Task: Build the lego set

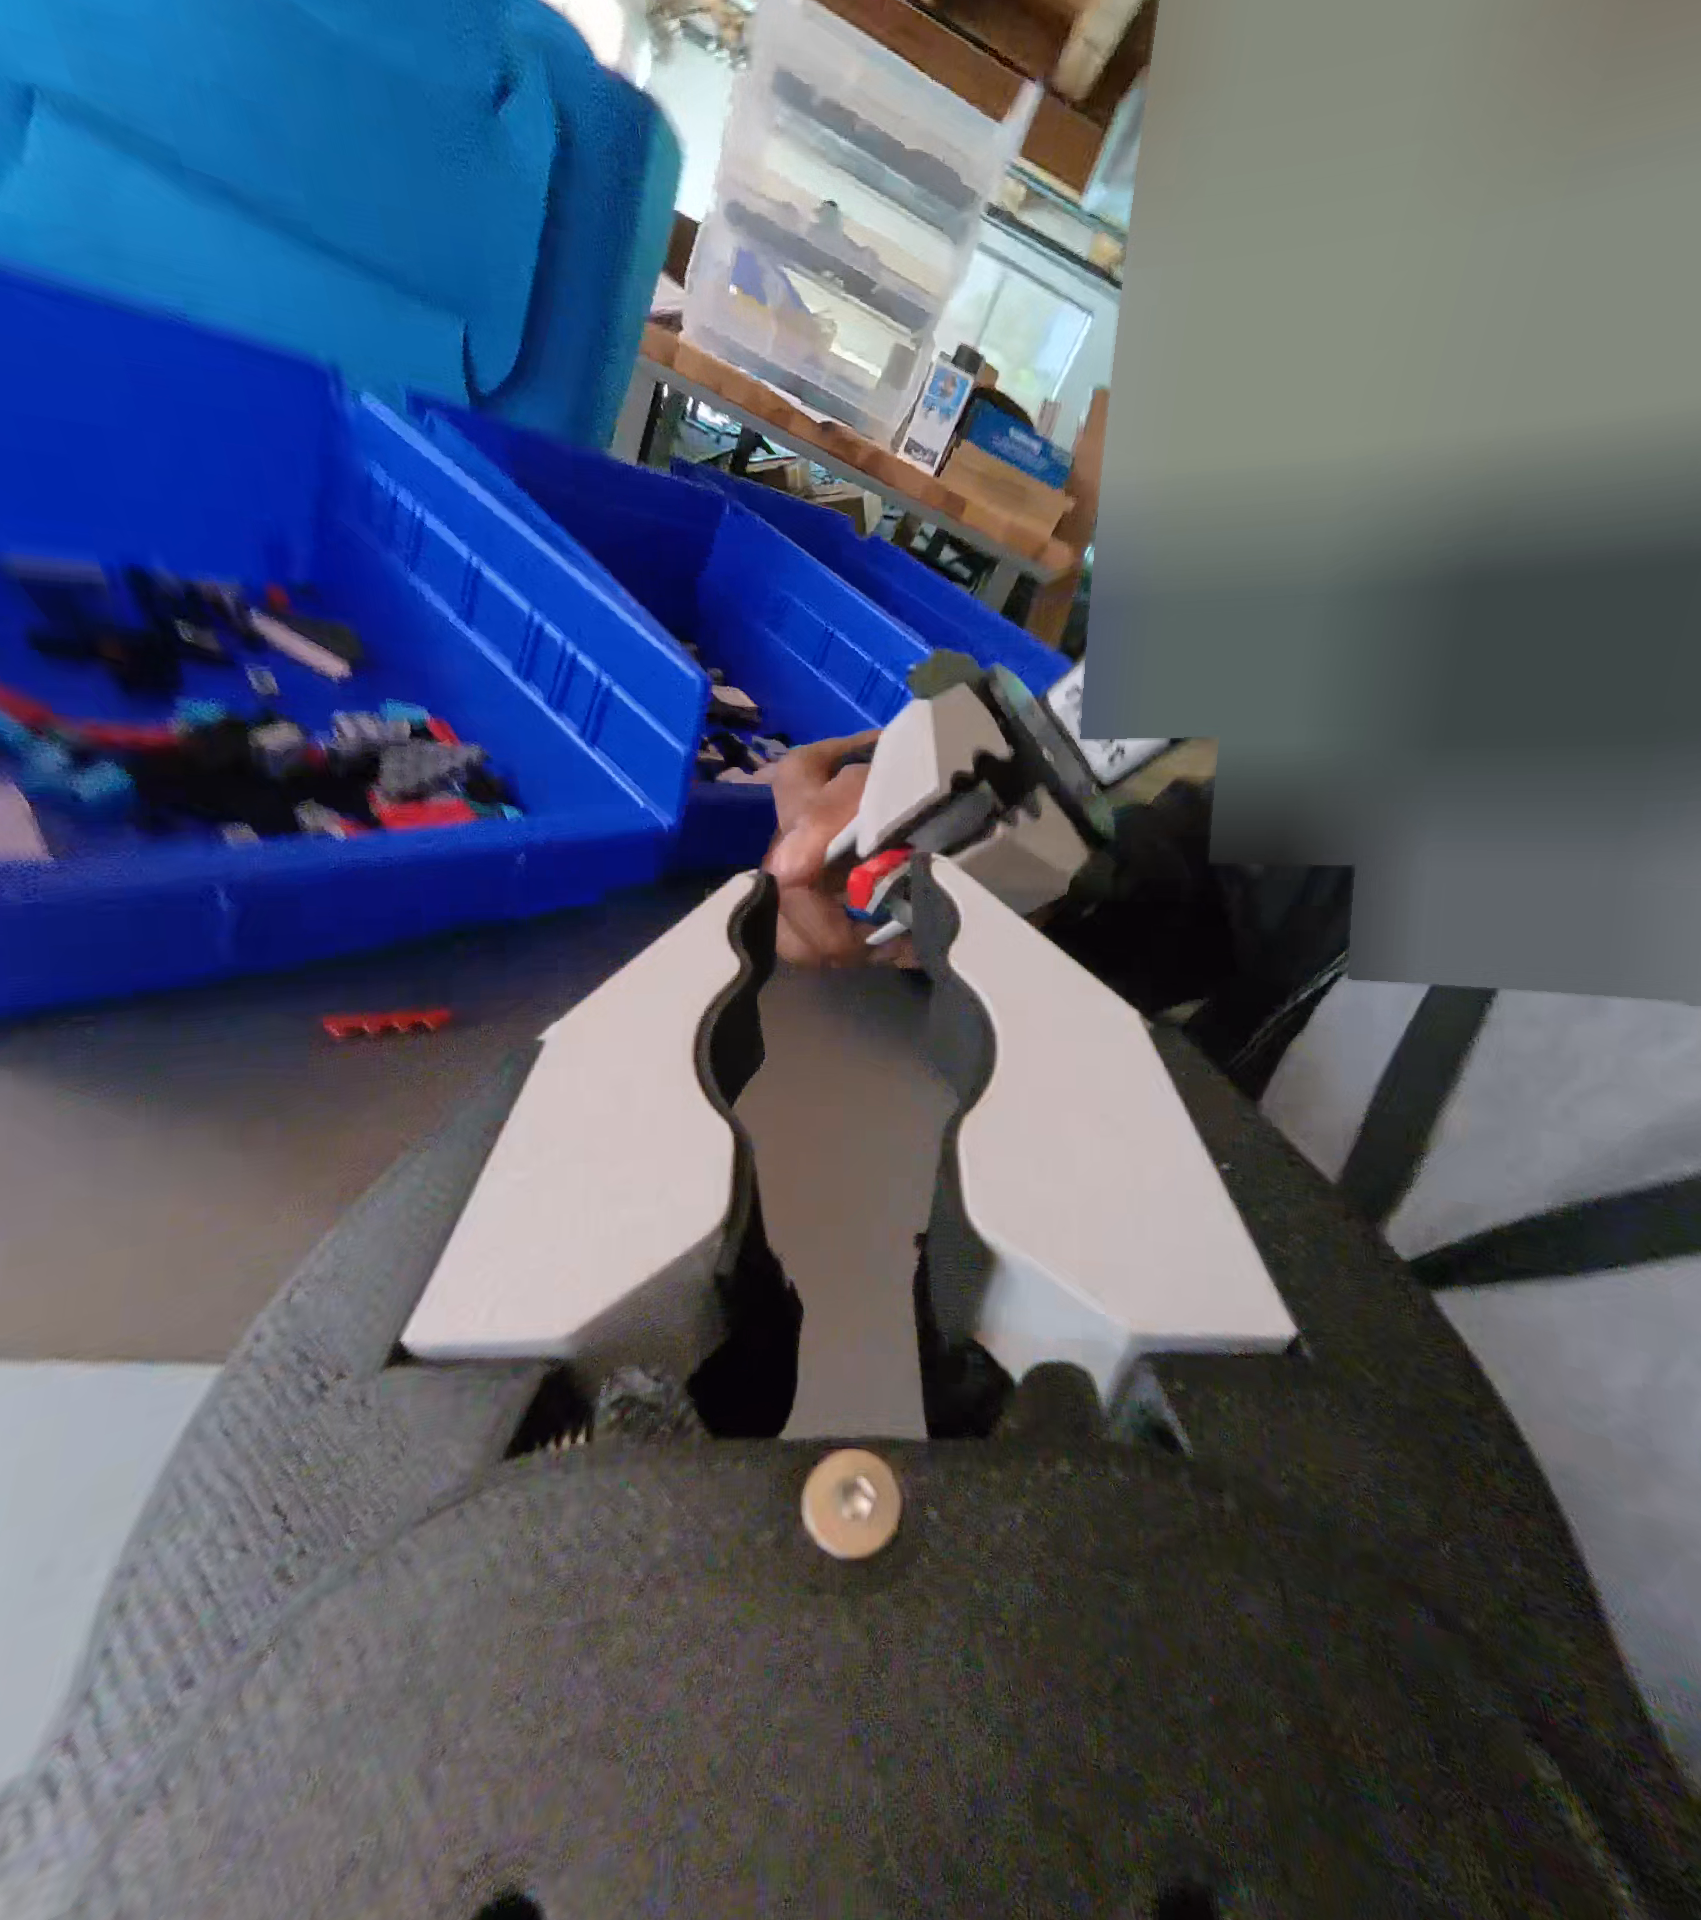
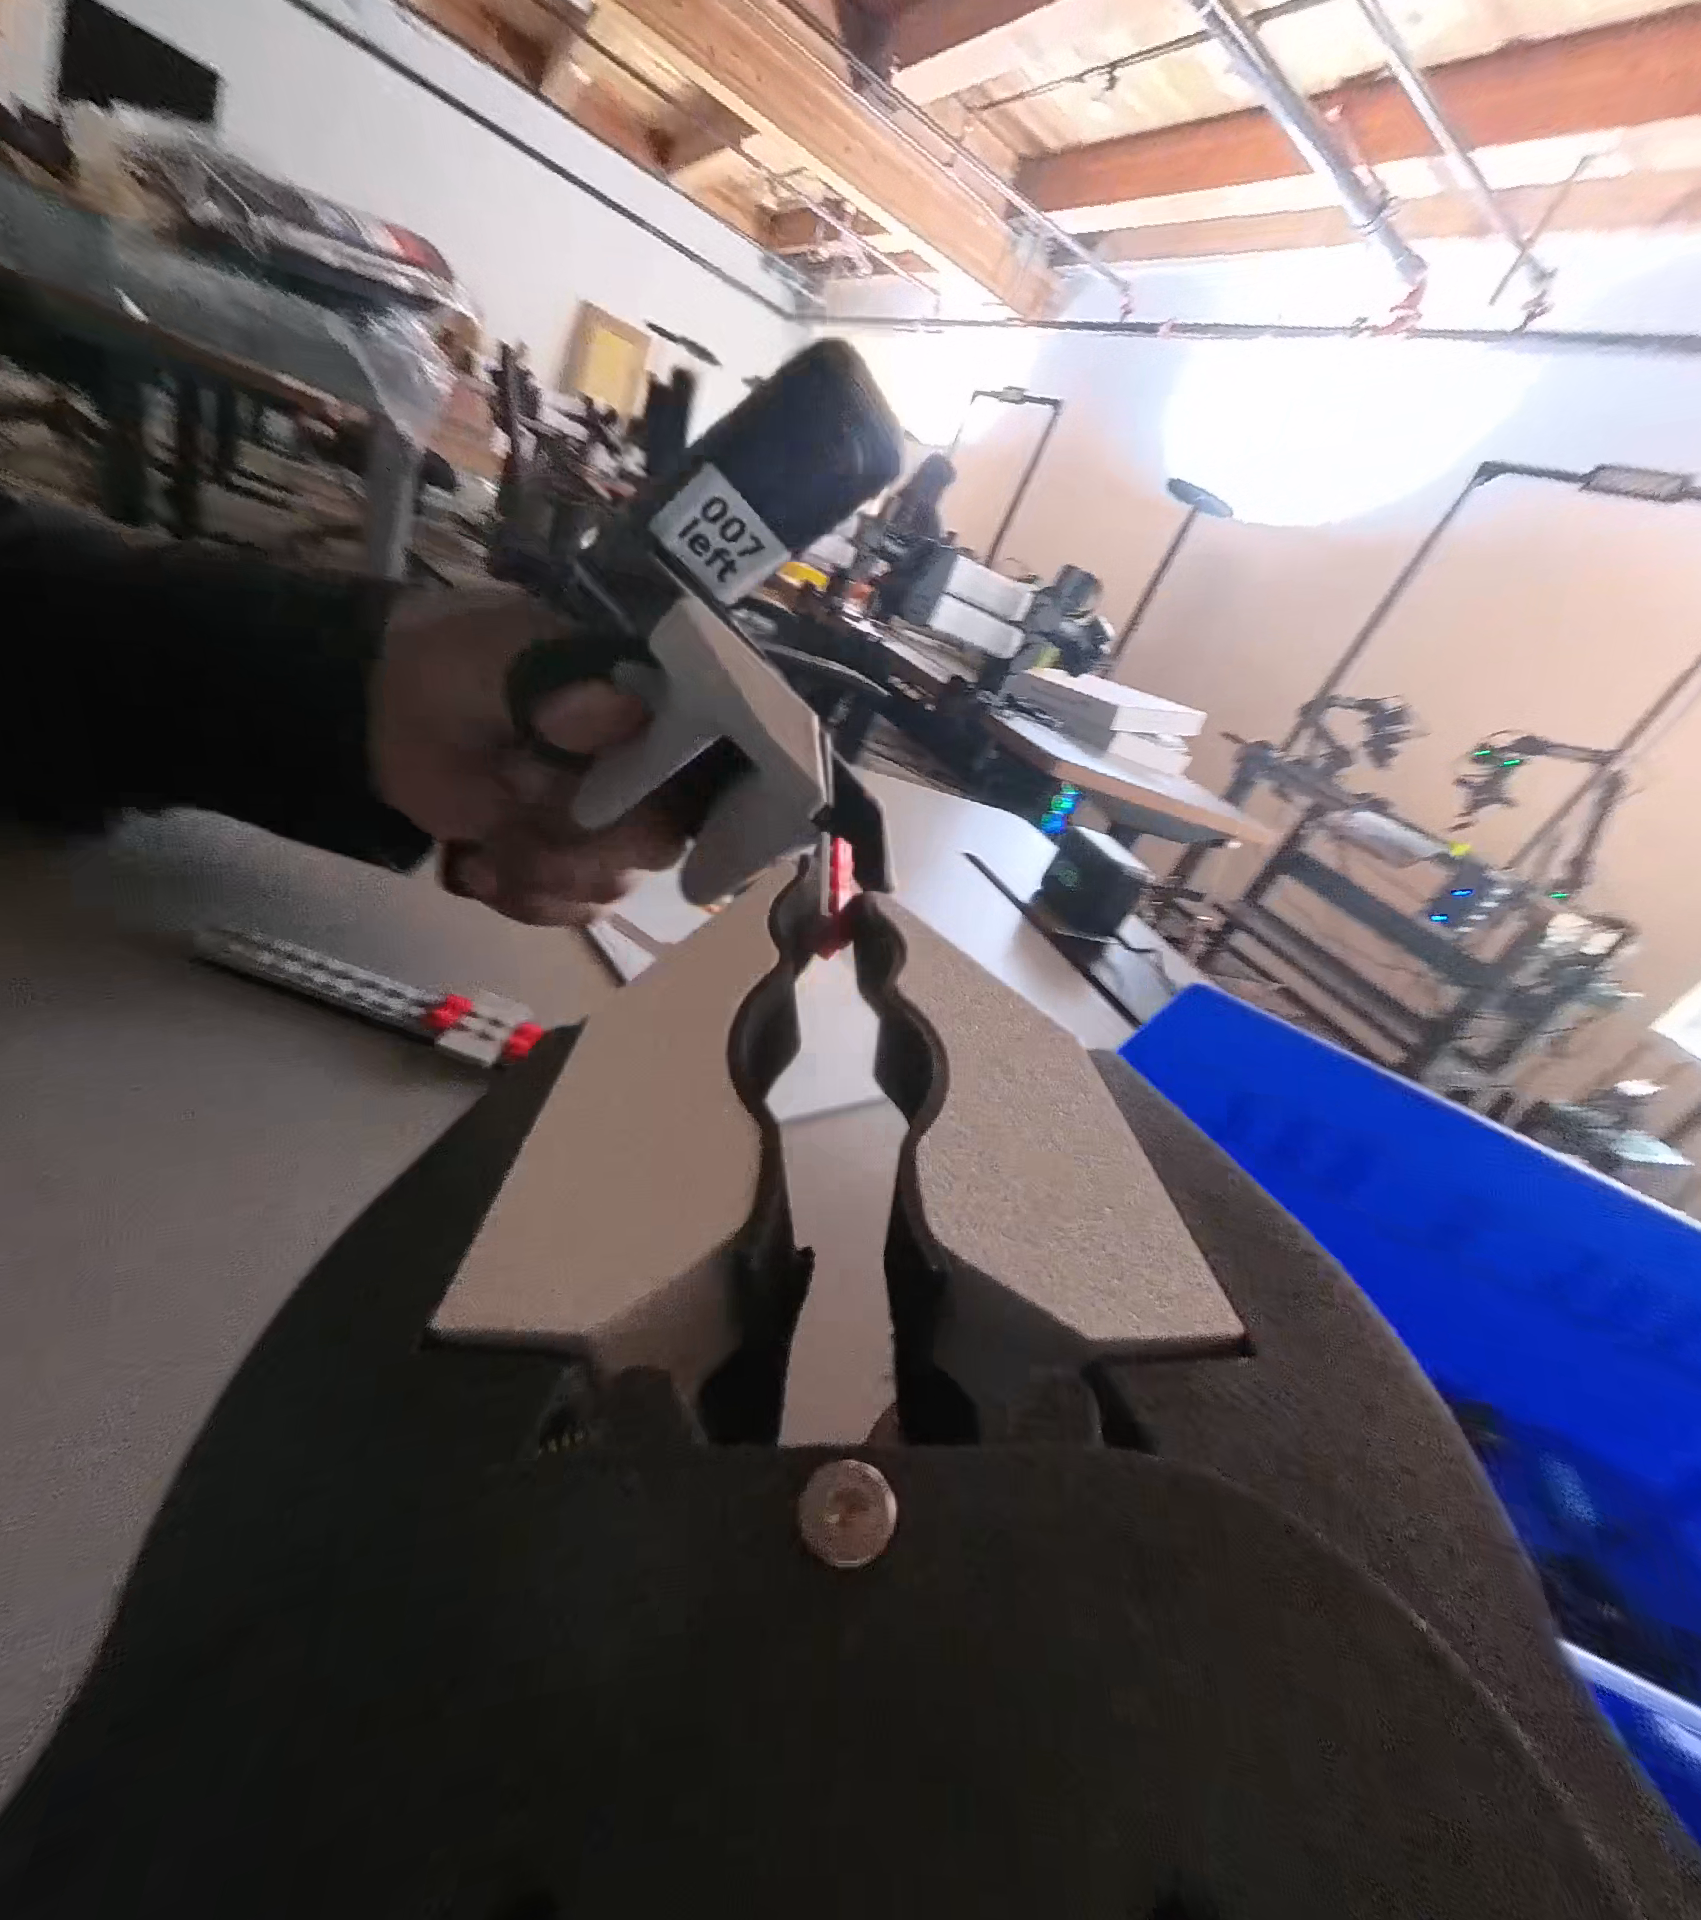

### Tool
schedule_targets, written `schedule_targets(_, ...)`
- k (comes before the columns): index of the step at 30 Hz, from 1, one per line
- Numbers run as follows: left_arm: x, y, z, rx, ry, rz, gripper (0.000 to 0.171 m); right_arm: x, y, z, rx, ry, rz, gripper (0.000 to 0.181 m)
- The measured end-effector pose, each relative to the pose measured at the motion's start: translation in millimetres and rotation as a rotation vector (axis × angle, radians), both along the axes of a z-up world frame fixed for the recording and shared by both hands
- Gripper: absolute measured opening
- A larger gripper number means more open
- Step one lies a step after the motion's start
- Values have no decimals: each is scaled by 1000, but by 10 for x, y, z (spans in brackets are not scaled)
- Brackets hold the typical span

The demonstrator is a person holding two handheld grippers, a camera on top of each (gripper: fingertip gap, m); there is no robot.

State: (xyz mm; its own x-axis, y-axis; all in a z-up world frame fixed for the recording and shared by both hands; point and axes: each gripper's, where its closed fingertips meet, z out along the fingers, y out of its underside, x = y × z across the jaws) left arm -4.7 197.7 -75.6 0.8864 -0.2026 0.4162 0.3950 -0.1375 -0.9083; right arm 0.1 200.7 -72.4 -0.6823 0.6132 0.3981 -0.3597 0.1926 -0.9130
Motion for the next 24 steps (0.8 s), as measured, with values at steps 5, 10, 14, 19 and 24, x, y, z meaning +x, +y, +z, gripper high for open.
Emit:
schedule_targets(5, -7, 46, 19, 19, -392, -68, 25, -84, 67, 17, 64, 99, -126, 10)
schedule_targets(10, 63, 123, -76, -25, -474, -95, 20, -86, 61, 31, 86, 145, -161, 10)
schedule_targets(14, 53, 137, -31, 30, -541, -106, 5, -94, 57, 19, 103, 169, -180, 10)
schedule_targets(19, 26, 139, -57, 46, -511, -85, 4, -110, 60, -5, 88, 137, -175, 11)
schedule_targets(24, 29, 103, -15, 54, -319, -57, 4, -76, 25, -21, -57, -68, -22, 25)
